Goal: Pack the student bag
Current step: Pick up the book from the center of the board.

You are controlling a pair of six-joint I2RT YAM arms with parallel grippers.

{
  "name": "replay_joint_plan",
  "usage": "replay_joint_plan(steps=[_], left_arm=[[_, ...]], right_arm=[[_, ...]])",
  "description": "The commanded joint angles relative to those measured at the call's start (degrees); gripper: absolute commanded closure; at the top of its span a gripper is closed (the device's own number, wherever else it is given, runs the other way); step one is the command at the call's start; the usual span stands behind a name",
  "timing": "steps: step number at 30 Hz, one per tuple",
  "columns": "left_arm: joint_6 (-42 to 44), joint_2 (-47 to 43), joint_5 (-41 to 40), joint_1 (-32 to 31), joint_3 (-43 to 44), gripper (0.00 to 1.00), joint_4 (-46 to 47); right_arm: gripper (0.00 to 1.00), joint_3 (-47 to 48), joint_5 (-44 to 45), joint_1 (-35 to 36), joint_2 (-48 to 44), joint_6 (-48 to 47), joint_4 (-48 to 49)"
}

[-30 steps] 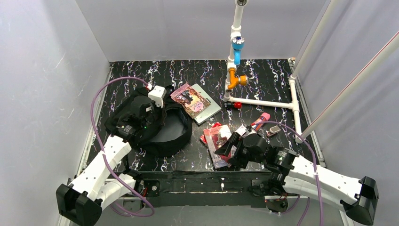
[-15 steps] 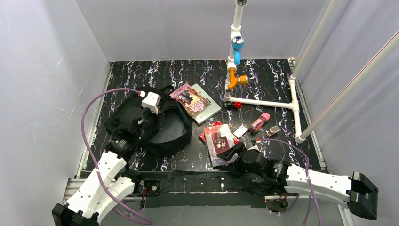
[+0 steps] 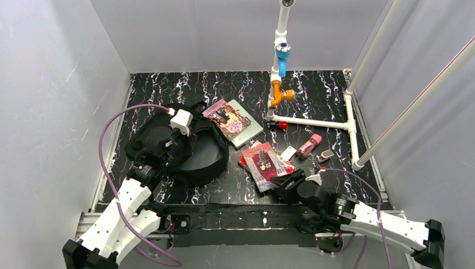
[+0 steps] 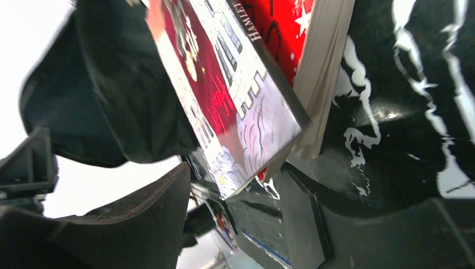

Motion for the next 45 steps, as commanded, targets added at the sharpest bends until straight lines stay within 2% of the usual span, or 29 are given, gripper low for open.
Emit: replay_joint_plan(steps=[1,4,10,12,14,17,20,23,28,31,38,42,44,45], left_arm=[[-0.3,-0.4,1.3,0.0,0.4,1.0,2.1],[-0.2,-0.7,0.9,0.1,0.2,1.0,2.1],[-0.1,-0.3,0.7,0.0,0.3,1.0,2.0],[0.1,-0.2,0.4,0.0,0.4,1.0,1.8],[0.4,-0.3,0.0,0.1,0.2,1.0,1.7],[0.6,-0.3,-0.4,0.1,0.2,1.0,1.8],[0.6,0.0,-0.4,0.1,0.1,1.0,1.8],[0.6,0.3,-0.2,0.1,0.0,1.0,1.9],[0.6,1.2,0.0,0.1,0.2,1.0,1.9],[0.8,1.1,-0.1,0.1,0.3,1.0,1.8],[1.1,0.0,-0.9,0.1,0.1,1.0,1.6],[1.1,0.4,-0.3,0.1,0.2,1.0,1.6],[1.1,0.4,-0.3,0.1,0.4,1.0,1.4],[1.1,0.2,-0.4,0.1,0.4,1.0,1.4]], right_arm=[[0.32,8.3,16.2,0.1,-10.1,2.1,-24.0],[0.31,13.8,19.7,0.1,-13.4,-1.9,-33.4],[0.07,18.4,12.3,0.1,-6.5,-8.4,-38.1],[0.02,17.9,7.5,0.1,-3.3,-9.7,-36.3],[0.02,15.7,2.9,0.1,-0.9,-10.1,-31.7],[0.02,9.9,-1.9,0.1,-0.5,-10.5,-18.5],[0.05,3.1,-2.0,0.1,-2.0,-8.9,-6.1],[0.07,0.2,0.2,0.1,-3.1,-6.2,0.0],[0.16,-2.0,1.7,0.1,-2.0,0.7,-0.9],[0.25,-3.9,2.3,0.1,-1.8,2.6,2.9],[0.25,-6.6,5.5,0.1,-3.0,6.8,0.9],[0.29,-5.6,7.3,0.1,-3.1,8.8,-3.0],[0.41,-5.2,8.3,0.1,-3.0,8.8,-4.6],[0.56,-5.2,8.5,0.1,-3.0,8.7,-5.3]])
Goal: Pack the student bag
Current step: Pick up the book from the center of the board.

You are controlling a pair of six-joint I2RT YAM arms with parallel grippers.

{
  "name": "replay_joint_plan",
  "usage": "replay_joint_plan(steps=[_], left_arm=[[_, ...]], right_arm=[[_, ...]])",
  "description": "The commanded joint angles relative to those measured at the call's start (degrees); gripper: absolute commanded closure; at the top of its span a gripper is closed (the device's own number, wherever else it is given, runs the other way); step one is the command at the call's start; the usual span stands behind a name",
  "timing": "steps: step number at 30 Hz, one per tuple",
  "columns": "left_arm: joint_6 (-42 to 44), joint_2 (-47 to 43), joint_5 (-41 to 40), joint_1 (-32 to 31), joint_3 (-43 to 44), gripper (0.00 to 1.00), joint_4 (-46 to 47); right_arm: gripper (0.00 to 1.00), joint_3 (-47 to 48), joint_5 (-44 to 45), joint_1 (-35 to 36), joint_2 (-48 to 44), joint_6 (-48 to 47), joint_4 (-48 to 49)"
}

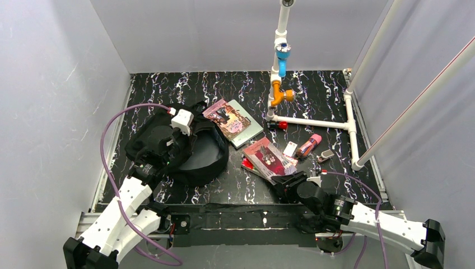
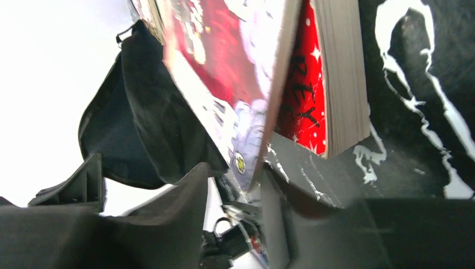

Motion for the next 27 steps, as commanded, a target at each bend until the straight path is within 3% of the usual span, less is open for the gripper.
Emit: replay_joint_plan(steps=[1,3,5,10,13,15,17,21,27], left_arm=[[0.6,-1.0,0.3,0.0,0.3,1.0,1.4],[0.7,-1.2,0.2,0.0,0.2,1.0,1.4],[0.7,-1.3,0.1,0.0,0.2,1.0,1.5],[0.3,-0.8,-0.8,0.0,0.2,1.0,1.3],[-2.3,-0.2,-3.3,0.0,0.7,1.0,0.5],[-4.7,1.1,-5.0,0.0,2.2,1.0,-1.7],[-8.2,2.8,-7.0,0.0,5.5,1.0,-6.2],[-15.2,6.2,-6.4,0.0,12.7,1.0,-13.9],[-17.7,5.0,-11.8,0.0,14.9,1.0,-17.4]], right_arm=[[0.71,-3.3,4.6,0.1,-0.4,2.2,-6.8],[0.89,-3.2,5.2,0.1,-0.7,1.2,-7.0],[0.99,-2.2,5.8,0.1,-1.0,0.4,-8.8],[0.99,4.5,8.4,0.1,-1.4,-11.6,-11.6],[0.99,10.5,8.5,0.1,-1.1,-25.6,-10.0],[0.99,15.6,6.0,0.1,-0.2,-39.6,-7.4],[0.99,22.3,3.6,0.1,1.9,-48.4,-10.6],[0.99,34.5,-1.6,0.1,8.1,-59.2,-19.6],[0.99,42.6,-11.0,0.1,15.0,-69.7,-17.2]])
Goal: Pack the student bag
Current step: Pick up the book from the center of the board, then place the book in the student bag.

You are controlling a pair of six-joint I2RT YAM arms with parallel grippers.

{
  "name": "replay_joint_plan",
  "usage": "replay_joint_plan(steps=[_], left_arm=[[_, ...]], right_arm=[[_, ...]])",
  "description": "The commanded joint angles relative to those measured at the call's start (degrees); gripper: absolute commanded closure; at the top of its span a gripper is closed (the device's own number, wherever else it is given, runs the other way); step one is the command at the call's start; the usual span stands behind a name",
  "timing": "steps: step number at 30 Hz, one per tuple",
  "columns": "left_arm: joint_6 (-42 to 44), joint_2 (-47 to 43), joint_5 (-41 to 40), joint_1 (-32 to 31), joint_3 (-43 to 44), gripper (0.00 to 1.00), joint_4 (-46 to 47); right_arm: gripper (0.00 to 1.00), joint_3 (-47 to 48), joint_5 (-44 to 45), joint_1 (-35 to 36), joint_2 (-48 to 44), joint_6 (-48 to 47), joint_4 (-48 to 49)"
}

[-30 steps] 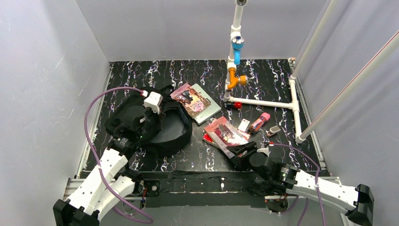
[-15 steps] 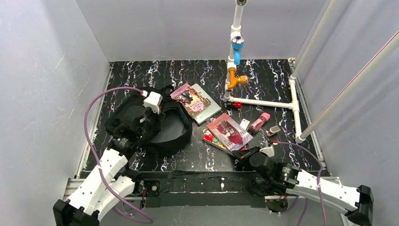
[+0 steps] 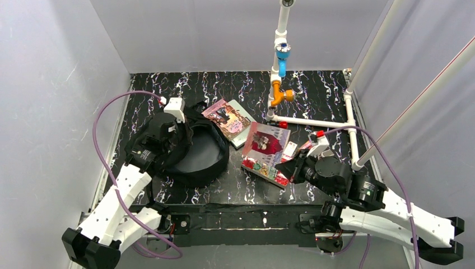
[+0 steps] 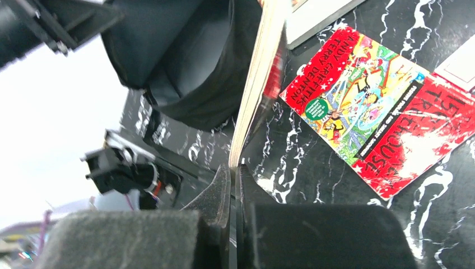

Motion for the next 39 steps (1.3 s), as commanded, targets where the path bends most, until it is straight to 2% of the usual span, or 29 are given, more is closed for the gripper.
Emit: replay_joint_plan(steps=[1,5,7,10,13,17,22,26,30,35,39], left_arm=[[-3.6,-4.0,-5.1,0.0,1.6,1.0,-4.0],[-1.6,-8.7,-0.2,0.0,1.2,1.0,0.2],[-1.4,-8.3,0.7,0.0,3.4,1.0,-1.2],[-1.7,-6.7,1.1,0.0,5.9,1.0,-3.8],[-1.5,-7.2,1.0,0.0,4.0,1.0,-2.1],[-0.9,-7.5,-0.9,0.1,3.0,1.0,-2.0],[-0.9,-5.6,0.1,0.1,4.5,1.0,-2.3],[-2.1,-5.0,-1.5,0.1,3.5,1.0,-2.5],[-3.7,-6.0,-1.2,0.1,2.1,1.0,-1.1],[-7.7,-9.6,0.6,0.1,0.4,1.0,-0.2],[-11.8,-11.7,3.1,0.1,0.0,1.0,0.0]], right_arm=[[0.99,6.1,-9.6,0.1,6.2,-13.8,0.8],[0.99,11.6,-19.2,0.1,13.8,-14.5,8.1],[0.99,12.2,-22.3,0.1,16.5,-12.4,13.0],[0.99,11.2,-23.7,0.1,18.6,-8.5,19.6],[0.99,11.0,-22.8,0.1,19.7,-6.5,23.7],[0.99,13.3,-20.9,0.1,22.5,-6.0,21.6],[0.99,12.6,-26.2,0.1,23.8,-0.1,24.5],[0.99,12.5,-33.8,0.1,26.7,6.4,25.3],[0.99,11.2,-31.9,0.2,26.1,8.7,27.5],[0.99,5.8,-30.3,0.1,30.1,16.2,38.1],[0.99,2.7,-25.5,-0.9,34.0,21.0,46.3]])
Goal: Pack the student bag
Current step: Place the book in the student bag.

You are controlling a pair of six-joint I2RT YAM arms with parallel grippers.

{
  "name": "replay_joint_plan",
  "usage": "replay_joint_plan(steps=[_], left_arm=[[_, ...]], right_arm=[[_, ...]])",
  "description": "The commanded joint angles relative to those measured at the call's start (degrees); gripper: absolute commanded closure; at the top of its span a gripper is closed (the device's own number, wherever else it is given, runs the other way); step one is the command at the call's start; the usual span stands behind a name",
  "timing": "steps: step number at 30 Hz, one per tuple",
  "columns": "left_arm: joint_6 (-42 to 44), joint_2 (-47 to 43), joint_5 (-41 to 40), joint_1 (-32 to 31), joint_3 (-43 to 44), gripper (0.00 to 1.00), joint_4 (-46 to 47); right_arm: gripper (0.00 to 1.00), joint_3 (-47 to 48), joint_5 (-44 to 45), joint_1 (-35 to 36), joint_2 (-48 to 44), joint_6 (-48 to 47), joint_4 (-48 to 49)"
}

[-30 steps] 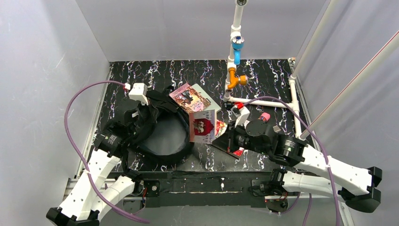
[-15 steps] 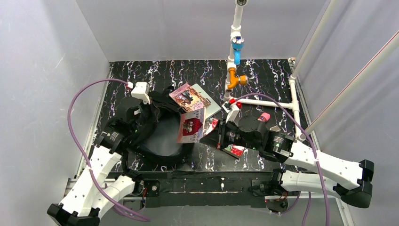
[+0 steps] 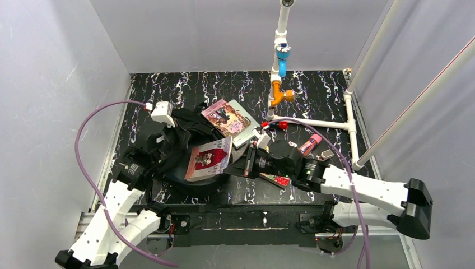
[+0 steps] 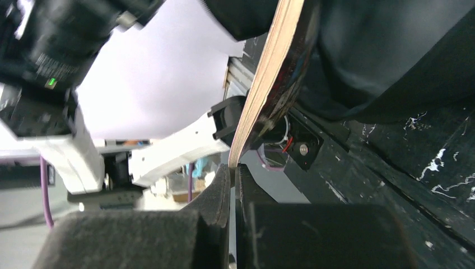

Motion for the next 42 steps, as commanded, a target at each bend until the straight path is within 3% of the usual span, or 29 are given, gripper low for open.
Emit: replay_joint_plan(steps=[1,5,10,20,29,32,35,42], left_arm=[[-5.9,-3.2,3.1,0.1,0.1,1.0,3.2],[-8.1,-2.9,4.5,0.1,1.2,1.0,4.2],[-8.9,-1.2,7.4,0.1,3.1,1.0,4.6],[-10.0,1.6,10.3,0.1,3.0,1.0,7.9],[-8.8,2.3,11.4,0.1,3.8,1.0,6.7],[-8.8,2.3,11.6,0.1,3.4,1.0,6.3],[-9.6,2.4,12.5,0.1,2.7,1.0,6.9],[-8.6,3.2,12.3,0.1,2.5,1.0,6.4]], right_arm=[[0.99,-3.9,4.1,-2.6,3.5,8.5,15.5],[0.99,-8.4,1.0,-8.1,7.5,15.8,30.6],[0.99,-3.2,-3.5,-9.1,15.5,16.7,37.8],[0.99,-5.5,6.6,-8.8,25.5,16.2,53.9],[0.99,-10.8,7.0,-6.9,42.2,12.9,78.3],[0.99,-14.0,9.0,-5.1,44.7,12.3,77.8],[0.99,-14.5,13.0,-3.1,45.9,11.6,71.4],[0.99,-4.3,18.4,0.2,48.2,7.3,53.6]])
